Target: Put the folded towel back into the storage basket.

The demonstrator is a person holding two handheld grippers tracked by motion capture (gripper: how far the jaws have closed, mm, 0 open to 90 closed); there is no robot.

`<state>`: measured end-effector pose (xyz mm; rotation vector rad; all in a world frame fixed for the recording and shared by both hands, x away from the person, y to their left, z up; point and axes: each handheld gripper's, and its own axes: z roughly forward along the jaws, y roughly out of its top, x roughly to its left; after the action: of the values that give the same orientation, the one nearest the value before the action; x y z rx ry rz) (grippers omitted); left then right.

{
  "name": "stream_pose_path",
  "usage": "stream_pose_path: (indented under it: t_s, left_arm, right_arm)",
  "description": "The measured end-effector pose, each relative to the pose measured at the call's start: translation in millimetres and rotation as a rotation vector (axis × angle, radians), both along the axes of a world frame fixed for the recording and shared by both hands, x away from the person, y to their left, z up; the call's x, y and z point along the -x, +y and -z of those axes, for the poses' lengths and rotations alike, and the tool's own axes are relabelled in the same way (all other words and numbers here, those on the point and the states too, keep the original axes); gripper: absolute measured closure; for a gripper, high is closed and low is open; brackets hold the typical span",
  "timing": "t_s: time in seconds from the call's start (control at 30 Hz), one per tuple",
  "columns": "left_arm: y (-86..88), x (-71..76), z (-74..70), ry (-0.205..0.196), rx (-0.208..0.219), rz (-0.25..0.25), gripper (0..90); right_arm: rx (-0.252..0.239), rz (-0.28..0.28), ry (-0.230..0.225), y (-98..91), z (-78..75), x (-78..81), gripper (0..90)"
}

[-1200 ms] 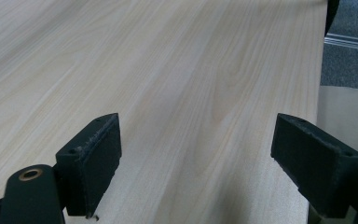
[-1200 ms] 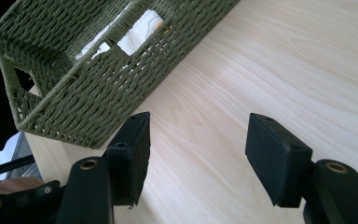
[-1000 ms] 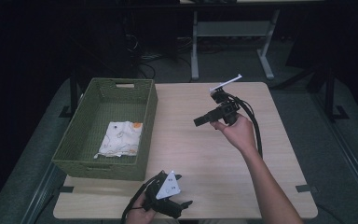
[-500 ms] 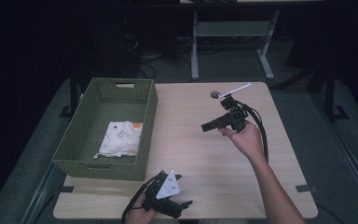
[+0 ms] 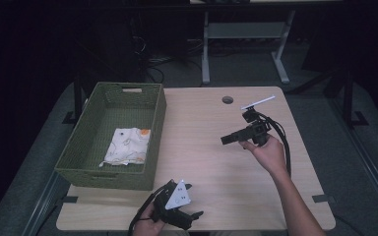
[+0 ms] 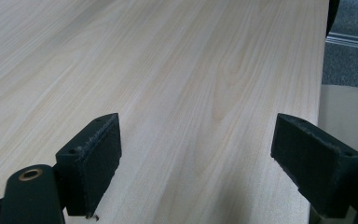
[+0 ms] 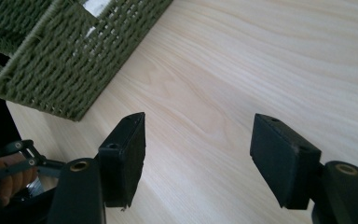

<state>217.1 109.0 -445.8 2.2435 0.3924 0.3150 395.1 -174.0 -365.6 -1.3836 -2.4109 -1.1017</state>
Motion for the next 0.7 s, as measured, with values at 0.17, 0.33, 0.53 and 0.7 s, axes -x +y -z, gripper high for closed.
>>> stream_pose_path:
  t_s: [0.17, 0.33, 0.53, 0.7]
  left_arm:
    - [-0.2, -0.1, 0.4, 0.001, 0.003, -0.002, 16.2]
    - [-0.5, -0.1, 0.4, 0.002, 0.0, -0.001, 16.1]
    - [-0.4, -0.3, 0.4, 0.002, 0.0, 0.0, 16.1]
    - [-0.7, -0.2, 0.6, 0.002, -0.001, 0.0, 16.1]
  right_arm:
    - [-0.001, 0.019, 0.013, -11.6, 7.6, 4.6, 35.1]
    - [-0.01, 0.041, 0.026, -23.2, 15.1, 10.2, 35.1]
    - [-0.011, 0.053, 0.036, -37.5, 25.1, 18.5, 35.1]
    - [-0.011, 0.069, 0.037, -50.2, 30.5, 26.4, 35.1]
